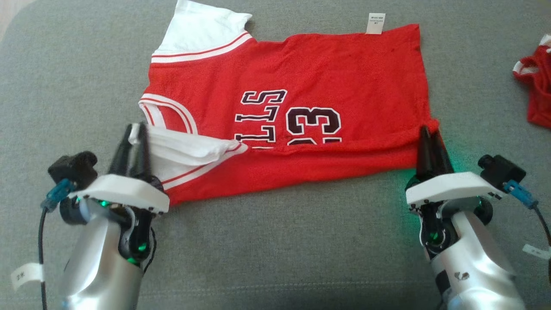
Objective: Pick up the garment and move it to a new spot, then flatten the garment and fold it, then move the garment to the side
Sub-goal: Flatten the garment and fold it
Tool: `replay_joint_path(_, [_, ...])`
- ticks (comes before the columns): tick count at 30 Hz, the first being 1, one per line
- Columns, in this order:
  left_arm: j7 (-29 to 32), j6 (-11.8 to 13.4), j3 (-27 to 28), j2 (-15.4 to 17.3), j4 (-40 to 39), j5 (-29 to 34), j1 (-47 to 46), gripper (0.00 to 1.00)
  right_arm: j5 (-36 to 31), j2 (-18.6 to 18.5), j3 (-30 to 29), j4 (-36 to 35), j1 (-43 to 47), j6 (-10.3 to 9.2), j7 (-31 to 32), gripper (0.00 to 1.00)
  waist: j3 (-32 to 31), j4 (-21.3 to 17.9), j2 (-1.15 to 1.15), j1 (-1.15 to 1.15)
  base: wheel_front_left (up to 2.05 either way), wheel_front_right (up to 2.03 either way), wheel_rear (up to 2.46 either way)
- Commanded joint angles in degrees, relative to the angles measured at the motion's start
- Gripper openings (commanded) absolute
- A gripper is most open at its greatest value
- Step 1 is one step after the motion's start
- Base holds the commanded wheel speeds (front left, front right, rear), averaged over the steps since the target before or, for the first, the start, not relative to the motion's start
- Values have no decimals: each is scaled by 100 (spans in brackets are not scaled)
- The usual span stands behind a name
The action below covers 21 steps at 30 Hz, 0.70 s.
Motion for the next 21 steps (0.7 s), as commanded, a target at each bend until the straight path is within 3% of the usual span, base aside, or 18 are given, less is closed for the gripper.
replay_joint_path(1, [-64, -38, 148, 77, -136, 27, -251, 100, -48, -17, 102, -177, -177, 39, -77, 100, 1, 9, 0, 0, 0, 0, 0])
replay_joint_path(8, [-115, -231, 106, -10, -288, -12, -248, 100, -51, -17, -129, -488, -178, 39, -78, 100, -50, 71, 0, 0, 0, 0, 0])
replay_joint_path(14, [9, -306, 57, 91, -913, -111, 362, 100, -972, -17, -450, -1267, 14, 39, -78, 100, -133, 123, 0, 0, 0, 0, 0])
replay_joint_path(21, [929, -27, -1, 330, -1859, -223, 1312, 100, -1590, -17, -593, -1992, 464, 39, -78, 100, -142, 195, 0, 0, 0, 0, 0])
